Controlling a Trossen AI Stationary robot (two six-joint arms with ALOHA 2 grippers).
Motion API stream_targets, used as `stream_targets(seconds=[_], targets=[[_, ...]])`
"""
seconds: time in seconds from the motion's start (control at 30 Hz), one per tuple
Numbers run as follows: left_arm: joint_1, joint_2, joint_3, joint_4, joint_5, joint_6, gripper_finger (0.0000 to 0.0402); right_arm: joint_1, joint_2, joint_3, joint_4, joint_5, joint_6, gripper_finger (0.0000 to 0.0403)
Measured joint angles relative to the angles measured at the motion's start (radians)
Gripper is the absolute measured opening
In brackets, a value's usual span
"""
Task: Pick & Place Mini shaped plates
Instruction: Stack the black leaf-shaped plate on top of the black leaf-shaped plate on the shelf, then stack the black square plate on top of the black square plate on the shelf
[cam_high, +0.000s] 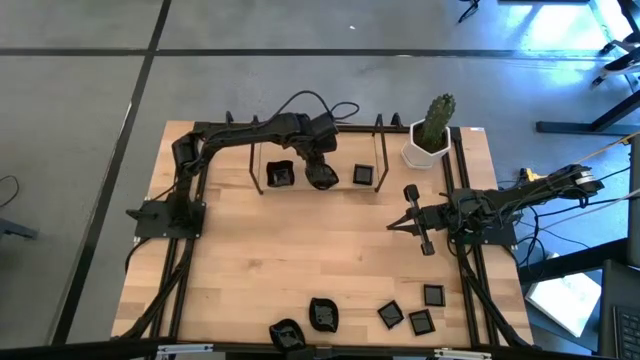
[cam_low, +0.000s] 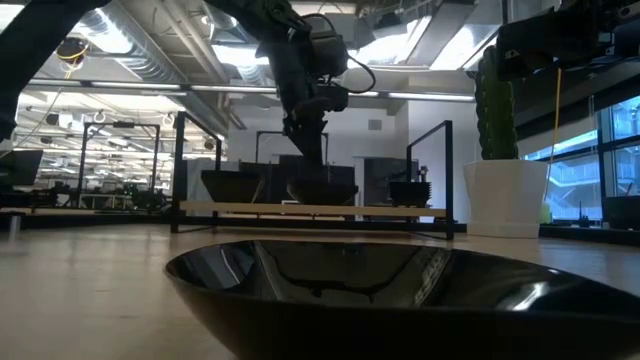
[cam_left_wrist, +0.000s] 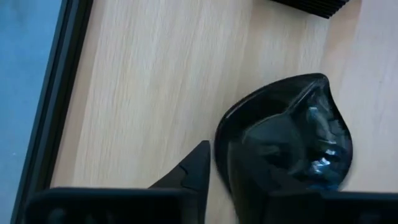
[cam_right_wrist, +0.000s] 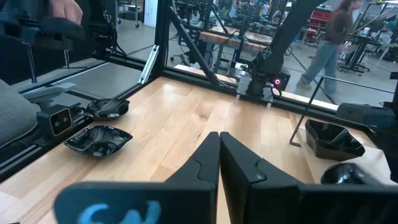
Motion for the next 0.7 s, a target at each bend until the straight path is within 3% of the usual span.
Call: stream_targets(seconds=[0.27,0.43,0.5,0.6,0.7], targets=[[0.0,-0.01,0.006,-0.01,-0.033,0.04,0.0105,0.0,0.0,0.0,0.0,0.0,0.0,0.0014],[-0.049,-0.061,0.051,-0.132,-0.087,0.044,0.0097,0.0,0.0,0.0,-0.003,0.0,-0.002,0.0014],[-0.083,-0.119,0.046,-0.143,-0.036,0.076,0.0076,0.0,0.0,0.0,-0.008,0.0,-0.002,0.0014],[-0.128,-0.269,-0.013,-0.127,0.135,0.127,0.0034,0.0,0.0,0.0,-0.008,0.0,0.002,0.0014],[-0.151,-0.455,-0.135,0.028,0.216,0.082,0.0007,0.0,0.0,0.0,-0.008,0.0,0.003,0.0014]])
